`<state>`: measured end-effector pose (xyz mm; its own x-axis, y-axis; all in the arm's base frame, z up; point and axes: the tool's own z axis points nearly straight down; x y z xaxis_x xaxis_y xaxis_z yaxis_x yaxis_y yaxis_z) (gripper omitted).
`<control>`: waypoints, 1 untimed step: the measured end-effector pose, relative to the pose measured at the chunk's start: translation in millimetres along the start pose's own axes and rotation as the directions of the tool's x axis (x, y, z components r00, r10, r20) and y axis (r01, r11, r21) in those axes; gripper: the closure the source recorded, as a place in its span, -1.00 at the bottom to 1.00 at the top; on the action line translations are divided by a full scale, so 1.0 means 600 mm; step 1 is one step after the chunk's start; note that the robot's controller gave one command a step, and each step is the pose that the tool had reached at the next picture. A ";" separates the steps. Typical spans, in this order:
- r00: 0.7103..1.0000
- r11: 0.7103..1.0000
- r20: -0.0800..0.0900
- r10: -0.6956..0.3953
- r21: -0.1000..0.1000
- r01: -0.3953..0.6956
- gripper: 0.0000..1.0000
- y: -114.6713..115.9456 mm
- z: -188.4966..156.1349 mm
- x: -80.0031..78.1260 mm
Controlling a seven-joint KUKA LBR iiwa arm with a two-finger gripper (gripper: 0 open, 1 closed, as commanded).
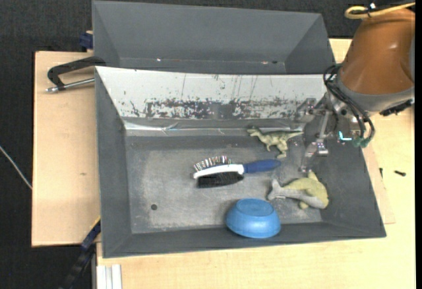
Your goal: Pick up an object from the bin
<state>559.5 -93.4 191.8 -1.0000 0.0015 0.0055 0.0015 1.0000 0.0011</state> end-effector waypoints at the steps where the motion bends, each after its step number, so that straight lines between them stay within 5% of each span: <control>1: 0.995 0.996 0.006 -0.095 0.002 0.095 -1.00 -0.084 0.205 0.112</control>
Offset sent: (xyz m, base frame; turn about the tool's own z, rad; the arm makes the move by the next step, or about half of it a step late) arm -0.0676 -0.0486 -0.1218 -0.0991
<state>491.6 -143.4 68.9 -0.9957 -0.0932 -0.0009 -0.0932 0.9957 -0.0003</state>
